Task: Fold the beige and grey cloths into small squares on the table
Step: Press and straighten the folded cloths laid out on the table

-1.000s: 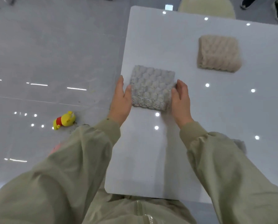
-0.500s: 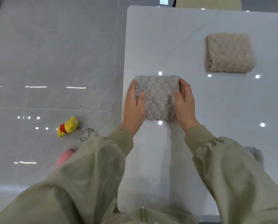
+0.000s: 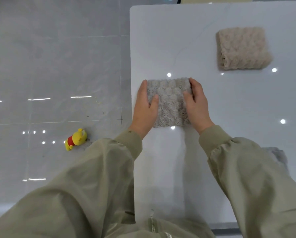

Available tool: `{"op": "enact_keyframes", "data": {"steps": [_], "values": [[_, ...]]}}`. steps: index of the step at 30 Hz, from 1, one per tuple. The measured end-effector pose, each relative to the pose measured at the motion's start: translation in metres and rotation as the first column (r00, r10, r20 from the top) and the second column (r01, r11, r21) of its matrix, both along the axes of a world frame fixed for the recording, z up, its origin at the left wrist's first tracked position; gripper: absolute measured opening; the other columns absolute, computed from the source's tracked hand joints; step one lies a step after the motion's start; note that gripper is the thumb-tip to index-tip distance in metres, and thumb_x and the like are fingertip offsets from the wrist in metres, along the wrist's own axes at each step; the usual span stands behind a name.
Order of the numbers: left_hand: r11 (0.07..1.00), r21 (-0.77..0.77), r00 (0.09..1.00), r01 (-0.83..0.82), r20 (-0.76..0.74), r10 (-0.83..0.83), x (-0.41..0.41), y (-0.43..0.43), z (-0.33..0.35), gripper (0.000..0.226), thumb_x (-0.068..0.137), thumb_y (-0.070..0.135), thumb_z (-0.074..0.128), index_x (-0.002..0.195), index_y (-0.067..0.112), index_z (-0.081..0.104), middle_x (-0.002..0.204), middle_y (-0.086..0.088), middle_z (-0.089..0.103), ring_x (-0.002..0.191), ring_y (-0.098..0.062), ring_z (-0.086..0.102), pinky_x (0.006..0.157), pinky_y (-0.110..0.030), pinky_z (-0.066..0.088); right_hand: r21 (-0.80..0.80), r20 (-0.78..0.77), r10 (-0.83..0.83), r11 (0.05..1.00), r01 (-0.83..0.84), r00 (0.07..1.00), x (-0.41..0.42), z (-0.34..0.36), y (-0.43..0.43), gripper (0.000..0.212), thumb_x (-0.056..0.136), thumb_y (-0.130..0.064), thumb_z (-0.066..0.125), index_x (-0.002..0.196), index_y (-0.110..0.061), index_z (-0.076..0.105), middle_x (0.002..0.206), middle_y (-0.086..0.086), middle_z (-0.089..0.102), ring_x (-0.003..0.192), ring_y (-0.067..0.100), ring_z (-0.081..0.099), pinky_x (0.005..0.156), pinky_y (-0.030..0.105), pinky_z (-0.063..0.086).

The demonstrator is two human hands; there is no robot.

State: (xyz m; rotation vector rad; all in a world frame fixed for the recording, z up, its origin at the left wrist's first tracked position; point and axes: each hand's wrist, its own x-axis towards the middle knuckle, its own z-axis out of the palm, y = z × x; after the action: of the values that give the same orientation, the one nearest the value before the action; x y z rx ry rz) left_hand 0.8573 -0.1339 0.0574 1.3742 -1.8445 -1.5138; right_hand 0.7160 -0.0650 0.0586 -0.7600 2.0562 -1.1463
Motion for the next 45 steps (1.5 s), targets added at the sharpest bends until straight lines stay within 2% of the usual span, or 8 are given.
{"op": "enact_keyframes", "data": {"steps": [3,6,9,17,26,29,35,45], "values": [[0.94,-0.265,0.969,0.214,0.18,-0.17,0.012,-0.014,0.002,0.056,0.099,0.024,0.04,0.149,0.008,0.019,0.158,-0.008,0.013,0.145,-0.018,0.01,0.113,-0.01,0.006,0.058,-0.072,0.008,0.998,-0.004,0.997,0.001,0.007,0.003,0.051,0.098,-0.022,0.044,0.146,-0.014,0.029,0.141,-0.006,0.042,0.126,0.004,0.041,0.104,0.013,0.032],[0.72,-0.425,0.819,0.55,0.444,-0.364,0.018,-0.034,0.004,0.056,0.097,0.028,0.038,0.148,0.009,0.023,0.158,-0.01,0.014,0.146,-0.024,0.007,0.118,-0.039,0.005,0.094,-0.25,-0.027,0.994,0.052,0.968,0.013,0.01,0.006,0.053,0.098,-0.024,0.04,0.147,-0.009,0.025,0.153,0.003,0.03,0.14,0.015,0.026,0.118,0.036,0.017],[0.478,-0.454,0.657,0.752,0.578,-0.485,0.022,-0.056,0.004,0.057,0.098,0.029,0.04,0.149,0.01,0.022,0.158,-0.01,0.014,0.147,-0.025,0.006,0.117,-0.044,0.004,0.162,-0.411,-0.05,0.979,0.127,0.91,0.035,0.013,0.007,0.053,0.095,-0.024,0.039,0.145,-0.007,0.028,0.155,0.01,0.025,0.144,0.021,0.019,0.119,0.047,0.006],[0.007,-0.431,0.339,0.903,0.701,-0.628,0.043,-0.101,0.015,0.061,0.098,0.036,0.035,0.151,0.014,0.013,0.159,-0.009,0.005,0.147,-0.025,0.0,0.116,-0.047,0.003,0.341,-0.577,-0.2,0.822,0.456,0.792,0.127,0.014,-0.001,0.053,0.096,-0.026,0.037,0.145,-0.007,0.026,0.158,0.013,0.011,0.147,0.024,0.004,0.116,0.052,0.001],[-0.219,-0.427,0.158,0.877,0.687,-0.709,0.029,-0.103,0.028,0.064,0.098,0.036,0.037,0.151,0.016,0.009,0.159,-0.009,0.002,0.147,-0.026,-0.004,0.116,-0.048,0.002,0.357,-0.554,-0.428,0.653,0.668,0.714,0.177,0.016,-0.001,0.055,0.098,-0.03,0.037,0.147,-0.008,0.023,0.159,0.011,0.006,0.147,0.022,0.0,0.115,0.05,-0.002],[-0.164,-0.423,0.147,0.891,0.613,-0.776,0.016,-0.101,0.028,0.064,0.098,0.031,0.039,0.151,0.017,0.007,0.159,-0.008,0.003,0.147,-0.023,-0.003,0.117,-0.044,0.001,0.281,-0.478,-0.561,0.632,0.722,0.676,0.176,0.014,-0.002,0.055,0.098,-0.027,0.038,0.147,-0.008,0.022,0.159,0.01,0.005,0.147,0.021,-0.001,0.117,0.044,-0.003],[0.27,-0.24,0.32,0.933,0.204,-0.925,-0.021,-0.12,0.013,0.057,0.1,0.024,0.039,0.151,0.014,0.013,0.159,-0.004,0.012,0.146,-0.015,0.008,0.119,-0.031,0.009,0.084,-0.119,-0.894,0.425,0.901,0.433,0.163,-0.001,-0.002,0.053,0.1,-0.022,0.038,0.149,-0.012,0.019,0.157,-0.002,0.015,0.138,0.0,0.018,0.107,0.007,0.011],[0.333,0.087,0.34,0.939,-0.09,-0.936,-0.067,-0.129,0.0,0.056,0.1,0.023,0.042,0.15,0.021,0.018,0.156,0.004,0.023,0.139,-0.003,0.025,0.111,-0.017,0.026,-0.103,0.077,-0.979,0.178,0.979,0.186,0.144,-0.013,-0.018,0.059,0.086,-0.021,0.041,0.143,-0.008,0.031,0.143,-0.005,0.036,0.132,0.004,0.033,0.113,0.021,0.023]]}}
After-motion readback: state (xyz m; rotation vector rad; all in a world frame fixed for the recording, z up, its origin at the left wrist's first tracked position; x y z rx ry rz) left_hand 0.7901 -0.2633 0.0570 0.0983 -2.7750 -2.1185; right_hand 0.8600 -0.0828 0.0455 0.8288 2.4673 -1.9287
